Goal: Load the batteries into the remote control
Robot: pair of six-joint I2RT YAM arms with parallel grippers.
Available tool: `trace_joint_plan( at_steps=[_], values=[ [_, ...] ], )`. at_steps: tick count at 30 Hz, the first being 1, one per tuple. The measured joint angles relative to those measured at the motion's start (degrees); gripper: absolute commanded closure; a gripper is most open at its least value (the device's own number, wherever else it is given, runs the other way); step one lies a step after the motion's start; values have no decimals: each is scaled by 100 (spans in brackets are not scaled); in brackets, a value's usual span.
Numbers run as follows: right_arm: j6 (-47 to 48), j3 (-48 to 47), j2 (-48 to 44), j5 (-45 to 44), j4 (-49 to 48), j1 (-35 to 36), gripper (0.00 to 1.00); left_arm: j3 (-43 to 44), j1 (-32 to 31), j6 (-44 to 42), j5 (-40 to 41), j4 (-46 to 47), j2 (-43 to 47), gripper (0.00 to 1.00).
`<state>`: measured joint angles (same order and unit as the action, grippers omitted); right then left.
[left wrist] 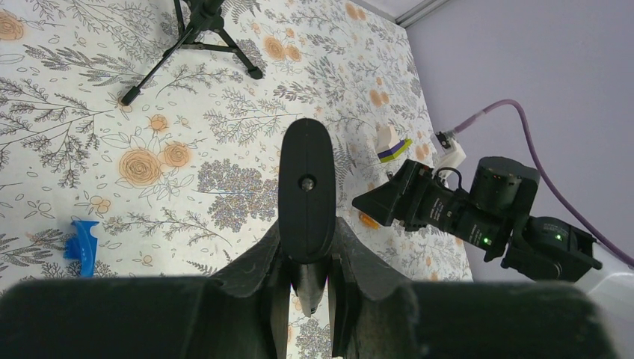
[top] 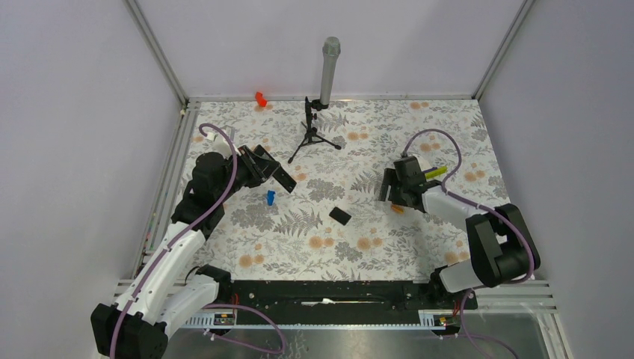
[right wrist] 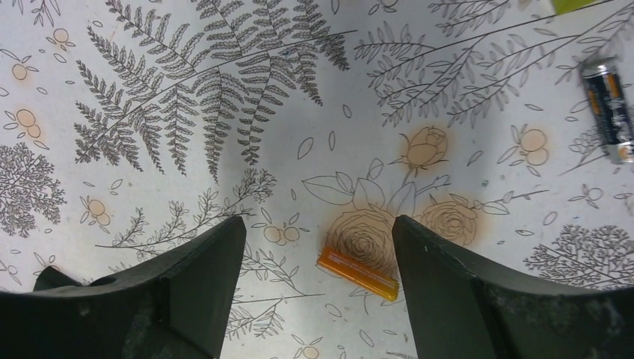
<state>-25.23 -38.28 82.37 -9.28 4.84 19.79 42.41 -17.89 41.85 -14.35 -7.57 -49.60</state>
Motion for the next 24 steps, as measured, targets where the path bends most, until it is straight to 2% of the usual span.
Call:
trace_joint_plan(
  at_steps=[5,15,20,24],
  values=[
    [-175,-243,267,291,348,-4,29,0,0,0,-2,0,-2,100],
    [-737,-199,15,636,1036,-4,39,0,0,7,0,-2,0,100],
    [-894,-192,-50,717,1303,-4,32,0,0,22,-2,-2,0,100],
    [-916,-192,-120,658,1427,-4,30,0,0,24,0,-2,0,100]
  ],
)
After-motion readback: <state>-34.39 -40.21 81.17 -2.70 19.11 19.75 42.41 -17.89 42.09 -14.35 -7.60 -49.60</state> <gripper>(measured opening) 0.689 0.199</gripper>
